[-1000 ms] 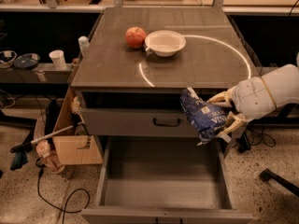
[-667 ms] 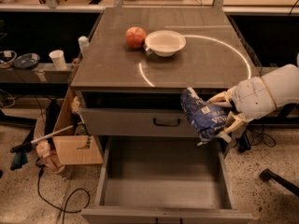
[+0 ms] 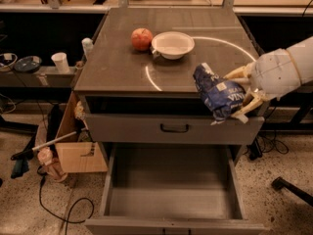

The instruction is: Pick blue chip bag from middle drawer and place on counter

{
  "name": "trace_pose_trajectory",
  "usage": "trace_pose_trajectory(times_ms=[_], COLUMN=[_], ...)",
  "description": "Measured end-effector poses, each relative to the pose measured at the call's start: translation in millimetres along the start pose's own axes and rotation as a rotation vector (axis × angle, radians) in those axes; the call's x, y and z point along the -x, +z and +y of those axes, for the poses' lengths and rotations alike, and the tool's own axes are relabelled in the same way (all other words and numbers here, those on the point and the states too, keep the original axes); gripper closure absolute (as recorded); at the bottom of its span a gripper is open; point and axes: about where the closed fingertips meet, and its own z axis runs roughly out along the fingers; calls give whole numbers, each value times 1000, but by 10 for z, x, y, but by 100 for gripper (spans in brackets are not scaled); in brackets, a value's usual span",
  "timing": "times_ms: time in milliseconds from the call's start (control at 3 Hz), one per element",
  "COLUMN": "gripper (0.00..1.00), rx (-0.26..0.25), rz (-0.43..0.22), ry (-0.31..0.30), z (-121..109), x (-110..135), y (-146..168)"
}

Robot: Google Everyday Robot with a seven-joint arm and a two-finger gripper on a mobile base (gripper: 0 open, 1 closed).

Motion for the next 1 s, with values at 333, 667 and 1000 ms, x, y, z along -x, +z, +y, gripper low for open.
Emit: trace_pose_trajectory(times_ms=[333,667,1000], gripper=[100,100,100], rx=[-54,-80,-90], rz=[23,51,71], ry=[-65,-118,-138], z=[-378,-742,-1115], x=[182,210,75], y=[-263,-390,-345])
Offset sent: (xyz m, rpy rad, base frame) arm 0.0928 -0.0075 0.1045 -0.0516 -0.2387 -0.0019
